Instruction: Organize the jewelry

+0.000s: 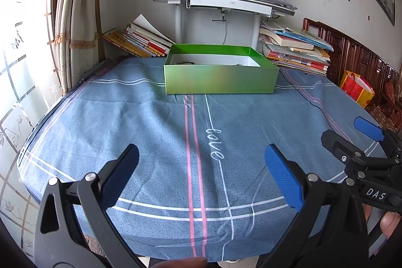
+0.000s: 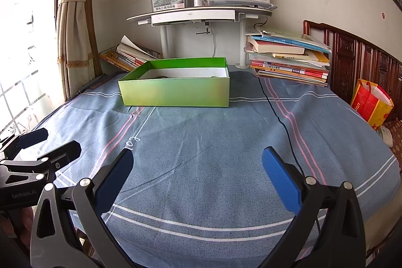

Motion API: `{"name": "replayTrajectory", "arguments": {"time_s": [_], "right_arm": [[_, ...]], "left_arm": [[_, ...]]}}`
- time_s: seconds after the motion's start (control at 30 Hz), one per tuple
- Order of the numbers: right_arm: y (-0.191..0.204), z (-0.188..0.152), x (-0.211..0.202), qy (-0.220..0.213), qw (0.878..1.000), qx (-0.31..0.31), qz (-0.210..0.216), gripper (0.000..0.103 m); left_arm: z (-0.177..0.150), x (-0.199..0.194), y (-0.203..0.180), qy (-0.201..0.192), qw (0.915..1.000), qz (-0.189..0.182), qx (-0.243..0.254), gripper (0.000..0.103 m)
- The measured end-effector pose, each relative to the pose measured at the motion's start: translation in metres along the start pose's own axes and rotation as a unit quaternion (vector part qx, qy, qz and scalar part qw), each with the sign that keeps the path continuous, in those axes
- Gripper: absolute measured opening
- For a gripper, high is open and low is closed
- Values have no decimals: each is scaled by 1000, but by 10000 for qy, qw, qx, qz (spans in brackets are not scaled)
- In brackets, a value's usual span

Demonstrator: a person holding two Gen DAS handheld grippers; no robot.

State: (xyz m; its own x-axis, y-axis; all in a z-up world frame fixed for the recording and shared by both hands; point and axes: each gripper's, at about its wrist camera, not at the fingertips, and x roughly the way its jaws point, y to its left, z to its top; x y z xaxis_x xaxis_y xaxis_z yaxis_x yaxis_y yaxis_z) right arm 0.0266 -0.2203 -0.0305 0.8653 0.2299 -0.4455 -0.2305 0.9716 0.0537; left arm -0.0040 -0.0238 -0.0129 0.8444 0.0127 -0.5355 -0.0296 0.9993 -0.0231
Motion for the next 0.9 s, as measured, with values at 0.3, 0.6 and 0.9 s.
{"name": "replayTrajectory", "arguments": {"time_s": [0.3, 0.6, 0.9], "right_arm": [[0, -1, 0, 12, 10000, 7, 0, 100], [-1, -1, 0, -18, 10000, 13, -11, 100], [0, -1, 0, 4, 10000, -1, -15, 100]], "left_arm": [[0, 0, 0, -9, 10000, -3, -12, 99], [1, 0, 0, -11, 10000, -20, -13, 99], [0, 0, 0, -20, 10000, -28, -21, 99]]}}
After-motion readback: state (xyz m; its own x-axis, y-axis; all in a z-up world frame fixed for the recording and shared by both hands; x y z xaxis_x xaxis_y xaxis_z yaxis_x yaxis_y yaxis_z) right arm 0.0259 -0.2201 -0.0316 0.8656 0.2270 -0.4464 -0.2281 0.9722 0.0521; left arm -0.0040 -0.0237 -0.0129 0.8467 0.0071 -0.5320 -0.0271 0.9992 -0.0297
